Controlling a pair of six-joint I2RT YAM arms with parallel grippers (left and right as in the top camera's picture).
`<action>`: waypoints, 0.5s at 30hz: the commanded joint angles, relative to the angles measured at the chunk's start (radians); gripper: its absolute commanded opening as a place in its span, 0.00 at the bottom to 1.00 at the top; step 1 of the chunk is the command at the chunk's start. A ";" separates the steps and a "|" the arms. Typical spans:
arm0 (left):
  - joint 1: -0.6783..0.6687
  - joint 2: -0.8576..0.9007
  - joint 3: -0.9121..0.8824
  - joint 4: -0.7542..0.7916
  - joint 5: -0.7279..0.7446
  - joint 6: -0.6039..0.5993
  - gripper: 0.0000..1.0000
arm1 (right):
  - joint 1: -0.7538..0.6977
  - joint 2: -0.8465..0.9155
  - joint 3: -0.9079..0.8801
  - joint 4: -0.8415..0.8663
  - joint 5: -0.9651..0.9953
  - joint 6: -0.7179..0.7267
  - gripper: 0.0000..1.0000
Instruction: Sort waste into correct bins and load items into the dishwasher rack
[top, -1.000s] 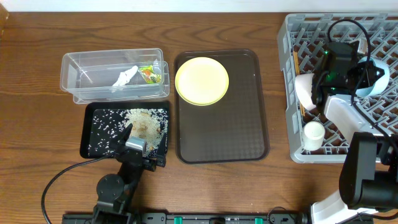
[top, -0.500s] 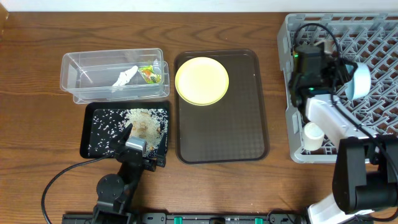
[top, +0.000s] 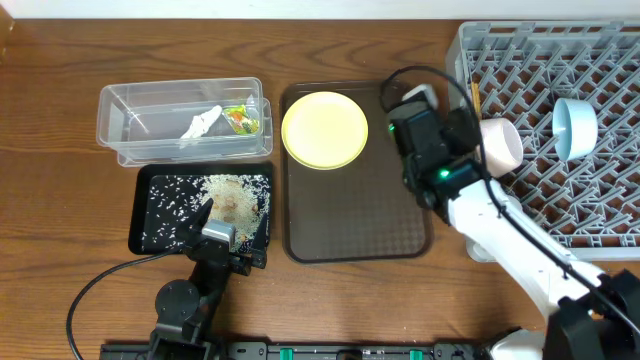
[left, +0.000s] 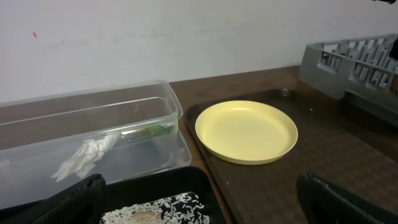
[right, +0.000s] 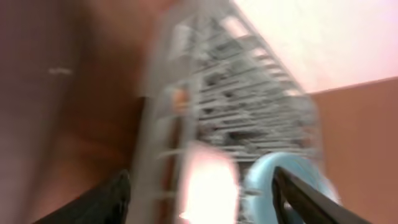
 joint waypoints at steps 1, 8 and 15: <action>0.006 -0.007 -0.021 -0.024 0.018 0.006 0.99 | 0.036 -0.035 0.030 -0.118 -0.129 0.286 0.62; 0.006 -0.007 -0.021 -0.024 0.018 0.006 0.99 | 0.019 -0.150 0.034 -0.267 -0.477 0.494 0.17; 0.006 -0.007 -0.021 -0.024 0.018 0.006 0.99 | -0.136 -0.356 0.069 -0.361 -0.566 0.666 0.04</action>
